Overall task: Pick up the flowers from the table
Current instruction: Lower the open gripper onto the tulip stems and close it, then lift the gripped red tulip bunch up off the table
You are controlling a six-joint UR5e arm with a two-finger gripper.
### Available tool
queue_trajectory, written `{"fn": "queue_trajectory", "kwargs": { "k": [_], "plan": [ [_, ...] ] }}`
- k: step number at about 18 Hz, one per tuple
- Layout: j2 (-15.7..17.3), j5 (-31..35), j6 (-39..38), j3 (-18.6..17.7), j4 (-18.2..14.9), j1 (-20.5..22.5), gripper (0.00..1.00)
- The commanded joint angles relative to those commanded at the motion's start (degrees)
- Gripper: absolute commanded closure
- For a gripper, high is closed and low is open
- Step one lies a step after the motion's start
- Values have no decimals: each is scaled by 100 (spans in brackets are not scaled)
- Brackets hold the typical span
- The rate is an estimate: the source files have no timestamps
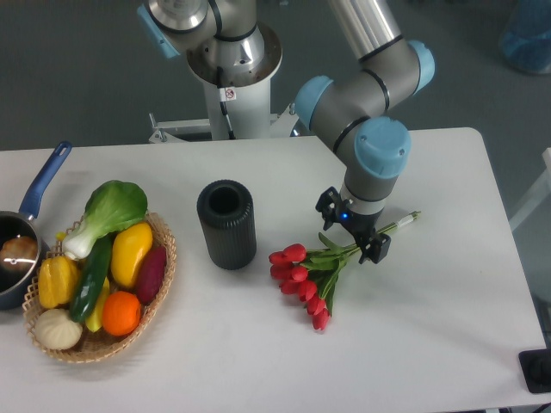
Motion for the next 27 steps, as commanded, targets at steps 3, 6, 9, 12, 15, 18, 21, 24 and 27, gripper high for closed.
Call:
{"fn": "queue_trajectory", "kwargs": {
  "k": [3,6,9,12,15,18,21,24,27],
  "plan": [
    [-27,0,-9,0,44,-27,0],
    [-88,-201,-17,26,124,-62,18],
    [-97,-246,-53,17,124,-62,33],
    [-80,-264,-70,0,133,-62,39],
    [-53,-272,-158,-9,124,-62,60],
    [43,-272,-404,0,106,-9,85],
    [114,-281,-422,52,106,35,100],
    [184,-281,-422,114,97,70,100],
    [289,-281,-561,246,89,88,100]
  ]
}}
